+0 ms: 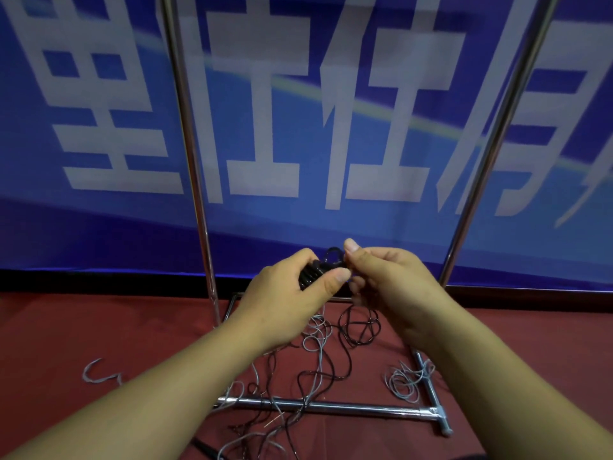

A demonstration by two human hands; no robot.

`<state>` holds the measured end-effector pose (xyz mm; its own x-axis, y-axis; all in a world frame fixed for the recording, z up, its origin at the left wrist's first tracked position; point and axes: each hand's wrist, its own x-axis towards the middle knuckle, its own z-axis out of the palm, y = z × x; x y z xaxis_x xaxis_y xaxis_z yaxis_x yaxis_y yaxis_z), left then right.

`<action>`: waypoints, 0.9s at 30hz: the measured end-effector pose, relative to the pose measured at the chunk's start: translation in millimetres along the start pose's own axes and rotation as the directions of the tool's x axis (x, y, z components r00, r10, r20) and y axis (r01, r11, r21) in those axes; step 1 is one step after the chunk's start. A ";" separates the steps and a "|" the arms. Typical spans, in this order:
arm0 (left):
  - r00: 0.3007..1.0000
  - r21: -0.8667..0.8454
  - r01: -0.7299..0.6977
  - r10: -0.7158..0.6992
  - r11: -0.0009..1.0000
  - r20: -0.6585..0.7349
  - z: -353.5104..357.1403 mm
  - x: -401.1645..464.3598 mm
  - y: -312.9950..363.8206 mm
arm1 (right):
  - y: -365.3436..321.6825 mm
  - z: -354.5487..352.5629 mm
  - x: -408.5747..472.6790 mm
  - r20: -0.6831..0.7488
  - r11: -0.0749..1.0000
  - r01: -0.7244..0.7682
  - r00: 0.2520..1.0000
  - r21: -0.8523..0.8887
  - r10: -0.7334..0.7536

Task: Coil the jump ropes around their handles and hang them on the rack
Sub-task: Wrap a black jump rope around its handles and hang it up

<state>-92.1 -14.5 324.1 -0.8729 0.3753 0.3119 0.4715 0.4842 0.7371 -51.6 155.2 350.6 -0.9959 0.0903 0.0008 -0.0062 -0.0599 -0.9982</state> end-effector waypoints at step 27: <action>0.967 -0.125 0.238 -0.224 0.963 0.120 -37.8 37.3 36.4 | -38.8 15.4 29.0 -0.189 0.964 0.213 0.952 -0.161 -0.242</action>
<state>-112.2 -12.8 385.2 -0.9346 0.3498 0.0645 0.2302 0.4567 0.8593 -81.6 144.8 390.2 -0.9295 0.2878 0.2306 -0.2035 0.1213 -0.9715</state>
